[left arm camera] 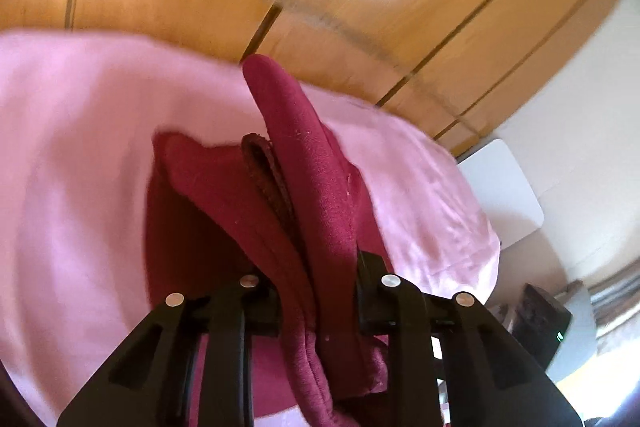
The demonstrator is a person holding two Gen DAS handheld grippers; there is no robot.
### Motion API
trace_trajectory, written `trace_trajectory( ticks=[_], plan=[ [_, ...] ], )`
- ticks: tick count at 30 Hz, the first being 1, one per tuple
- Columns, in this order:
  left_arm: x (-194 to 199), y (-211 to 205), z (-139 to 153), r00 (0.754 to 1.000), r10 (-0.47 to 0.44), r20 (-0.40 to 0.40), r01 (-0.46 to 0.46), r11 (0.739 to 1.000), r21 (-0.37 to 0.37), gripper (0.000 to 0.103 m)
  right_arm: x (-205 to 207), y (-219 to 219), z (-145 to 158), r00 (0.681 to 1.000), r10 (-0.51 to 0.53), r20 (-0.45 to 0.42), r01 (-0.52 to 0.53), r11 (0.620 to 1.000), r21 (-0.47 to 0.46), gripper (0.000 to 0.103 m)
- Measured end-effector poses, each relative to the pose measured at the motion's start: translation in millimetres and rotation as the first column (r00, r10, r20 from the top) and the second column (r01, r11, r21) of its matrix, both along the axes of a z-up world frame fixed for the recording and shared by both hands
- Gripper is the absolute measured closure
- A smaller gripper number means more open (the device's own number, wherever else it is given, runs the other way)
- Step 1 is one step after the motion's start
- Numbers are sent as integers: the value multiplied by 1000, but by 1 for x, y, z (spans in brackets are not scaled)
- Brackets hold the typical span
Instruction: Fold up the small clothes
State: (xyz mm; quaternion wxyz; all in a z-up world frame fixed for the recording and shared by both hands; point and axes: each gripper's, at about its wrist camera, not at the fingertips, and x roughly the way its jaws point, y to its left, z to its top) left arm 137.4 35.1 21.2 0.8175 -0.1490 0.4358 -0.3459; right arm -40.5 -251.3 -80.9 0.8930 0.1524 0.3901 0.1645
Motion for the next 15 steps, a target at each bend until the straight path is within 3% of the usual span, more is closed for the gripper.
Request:
trace_trajectory(
  ticks=[3,7,9,13,15],
  plan=[
    [-3,14,-4,999,22,37,-25,996,88,80,4,26,-7,997,78,-21,-78,997,-14,40],
    [21,32,-63,988,126,-85,-108,976,187,80,13,60,-30,986,131,-100,-141,985,-100,41],
    [23,32,-82,985,141,-103,-120,976,183,79,13,66,-38,980,141,-141,-160,978,-132,41],
    [12,33,-81,987,145,-64,-132,976,172,79,8,57,-16,972,198,-130,-215,968,-133,41],
    [9,33,-76,983,180,-33,-169,965,199,67,5,46,8,976,205,-68,-211,972,-104,41]
  ],
)
